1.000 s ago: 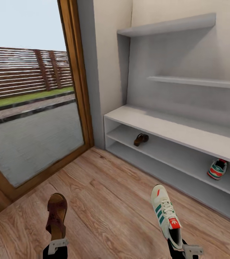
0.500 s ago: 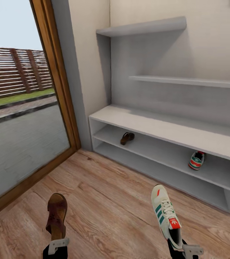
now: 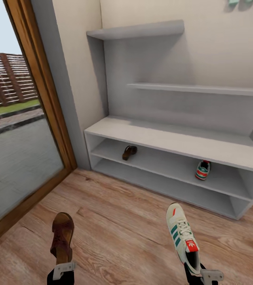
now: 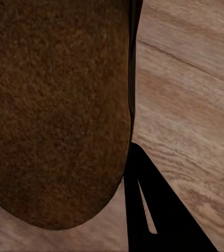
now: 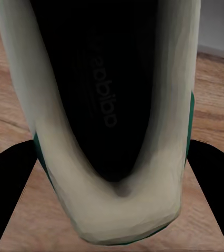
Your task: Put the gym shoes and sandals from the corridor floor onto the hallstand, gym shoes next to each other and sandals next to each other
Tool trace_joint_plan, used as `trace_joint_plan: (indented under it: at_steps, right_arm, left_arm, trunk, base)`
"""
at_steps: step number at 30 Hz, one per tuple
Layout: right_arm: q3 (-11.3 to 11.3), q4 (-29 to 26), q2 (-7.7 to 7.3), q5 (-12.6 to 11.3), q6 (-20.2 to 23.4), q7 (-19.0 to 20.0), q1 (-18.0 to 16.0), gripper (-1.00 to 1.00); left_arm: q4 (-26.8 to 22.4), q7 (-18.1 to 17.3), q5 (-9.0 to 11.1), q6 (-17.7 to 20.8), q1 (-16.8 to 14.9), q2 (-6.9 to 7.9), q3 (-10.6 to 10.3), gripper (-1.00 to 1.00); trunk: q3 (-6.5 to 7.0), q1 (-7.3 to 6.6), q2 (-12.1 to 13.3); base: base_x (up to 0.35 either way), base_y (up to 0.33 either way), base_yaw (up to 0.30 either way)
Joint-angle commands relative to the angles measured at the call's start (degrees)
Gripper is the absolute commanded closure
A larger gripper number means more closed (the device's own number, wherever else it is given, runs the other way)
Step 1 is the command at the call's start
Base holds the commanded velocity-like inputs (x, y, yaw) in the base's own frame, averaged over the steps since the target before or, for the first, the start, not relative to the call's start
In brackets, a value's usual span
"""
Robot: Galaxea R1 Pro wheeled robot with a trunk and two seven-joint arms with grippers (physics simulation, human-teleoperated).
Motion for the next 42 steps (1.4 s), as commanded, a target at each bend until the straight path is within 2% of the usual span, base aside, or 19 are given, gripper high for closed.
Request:
trace_joint_plan:
  at_steps: [1, 14, 32, 42]
  right_arm:
    - [-0.5, 0.0, 0.06, 0.5, -0.2, 0.3, -0.1, 1.0]
    - [-0.5, 0.0, 0.08, 0.5, -0.2, 0.3, -0.1, 1.0]
    - [-0.5, 0.0, 0.08, 0.5, -0.2, 0.3, -0.1, 1.0]
    - [-0.5, 0.0, 0.01, 0.6, -0.1, 0.4, -0.1, 1.0]
  left_arm:
    - [0.0, -0.4, -0.5, -0.2, 0.0, -0.07, 0.5, 1.0]
    - [-0.1, -0.4, -0.5, -0.2, 0.0, -0.07, 0.5, 1.0]
    - [-0.1, -0.4, -0.5, -0.1, 0.0, -0.07, 0.5, 1.0]
    - [-0.1, -0.4, -0.5, -0.1, 0.0, -0.01, 0.6, 1.0]
  trunk:
    - [-0.05, 0.0, 0.0]
    - [-0.05, 0.0, 0.0]
    - [-0.05, 0.0, 0.0]
    - [-0.05, 0.0, 0.0]
  base:
    - [0.089, 0.295, -0.266]
    - [0.102, 0.27, -0.266]
    - [0.006, 0.013, -0.266]
    - [0.0, 0.161, -0.228]
